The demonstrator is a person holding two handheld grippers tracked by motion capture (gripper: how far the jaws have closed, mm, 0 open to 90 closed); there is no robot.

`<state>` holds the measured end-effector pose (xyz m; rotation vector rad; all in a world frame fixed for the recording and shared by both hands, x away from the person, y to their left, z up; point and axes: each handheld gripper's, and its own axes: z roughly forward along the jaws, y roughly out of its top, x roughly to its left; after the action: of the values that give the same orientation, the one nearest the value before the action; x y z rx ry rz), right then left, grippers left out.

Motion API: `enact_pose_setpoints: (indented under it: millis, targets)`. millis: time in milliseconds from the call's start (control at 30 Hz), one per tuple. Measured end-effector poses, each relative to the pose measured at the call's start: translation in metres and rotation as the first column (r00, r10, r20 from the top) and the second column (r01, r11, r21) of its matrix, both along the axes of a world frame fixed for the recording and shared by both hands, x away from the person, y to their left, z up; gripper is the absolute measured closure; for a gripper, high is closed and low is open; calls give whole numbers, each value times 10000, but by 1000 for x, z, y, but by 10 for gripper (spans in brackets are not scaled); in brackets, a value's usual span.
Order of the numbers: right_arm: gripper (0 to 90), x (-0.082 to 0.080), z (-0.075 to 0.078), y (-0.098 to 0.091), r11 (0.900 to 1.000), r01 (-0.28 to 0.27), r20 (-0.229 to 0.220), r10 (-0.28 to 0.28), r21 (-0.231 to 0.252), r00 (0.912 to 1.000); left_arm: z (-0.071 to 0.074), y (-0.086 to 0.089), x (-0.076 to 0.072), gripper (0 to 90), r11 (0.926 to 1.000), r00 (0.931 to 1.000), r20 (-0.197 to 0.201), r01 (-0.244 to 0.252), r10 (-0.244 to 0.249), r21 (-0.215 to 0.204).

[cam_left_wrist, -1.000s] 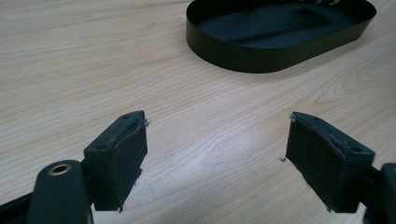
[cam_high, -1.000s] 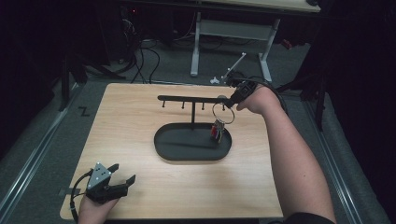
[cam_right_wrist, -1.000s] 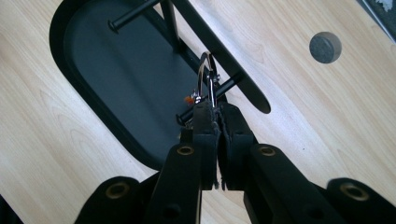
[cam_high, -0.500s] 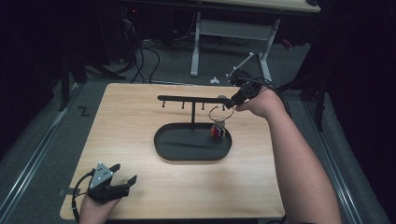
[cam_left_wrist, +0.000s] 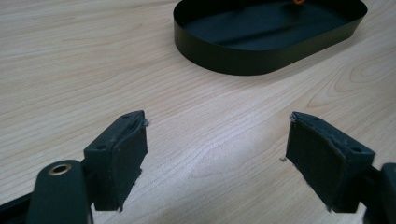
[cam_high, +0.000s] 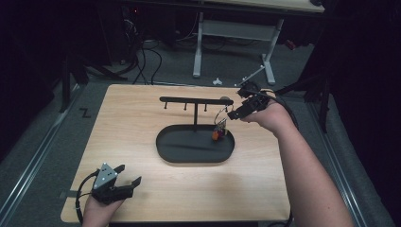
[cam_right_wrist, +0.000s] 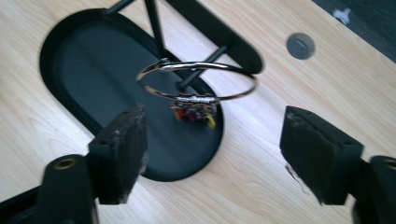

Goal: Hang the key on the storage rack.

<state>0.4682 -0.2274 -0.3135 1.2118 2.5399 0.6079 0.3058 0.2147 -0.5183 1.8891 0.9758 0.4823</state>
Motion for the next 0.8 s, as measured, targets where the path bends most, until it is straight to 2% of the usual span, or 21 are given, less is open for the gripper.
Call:
enact_pose_setpoints:
  millis: [167, 333, 433, 567, 800]
  targets:
    - [162, -7, -8, -2, 9999, 133, 223, -133, -19, 9997, -1, -2, 1, 210, 10000, 10000, -34, 82, -82, 45]
    - [141, -17, -14, -12, 9980, 483, 700, -510, 399, 9962, -1, -1, 1, 210, 10000, 10000, -41, 19, -19, 2]
    - [114, -22, -21, -18, 9967, 639, 893, -681, 495, 9937, -1, -1, 2, 210, 10000, 10000, -54, 4, -4, 48]
    - [46, -30, -33, -27, 9950, 911, 1425, -962, 415, 9851, -1, 0, 2, 210, 10000, 10000, -80, -55, 55, -38]
    - [14, -53, -60, -40, 9921, 1085, 1853, -1185, 631, 9755, -1, -5, 4, 208, 9999, 10000, -43, -16, 17, 113]
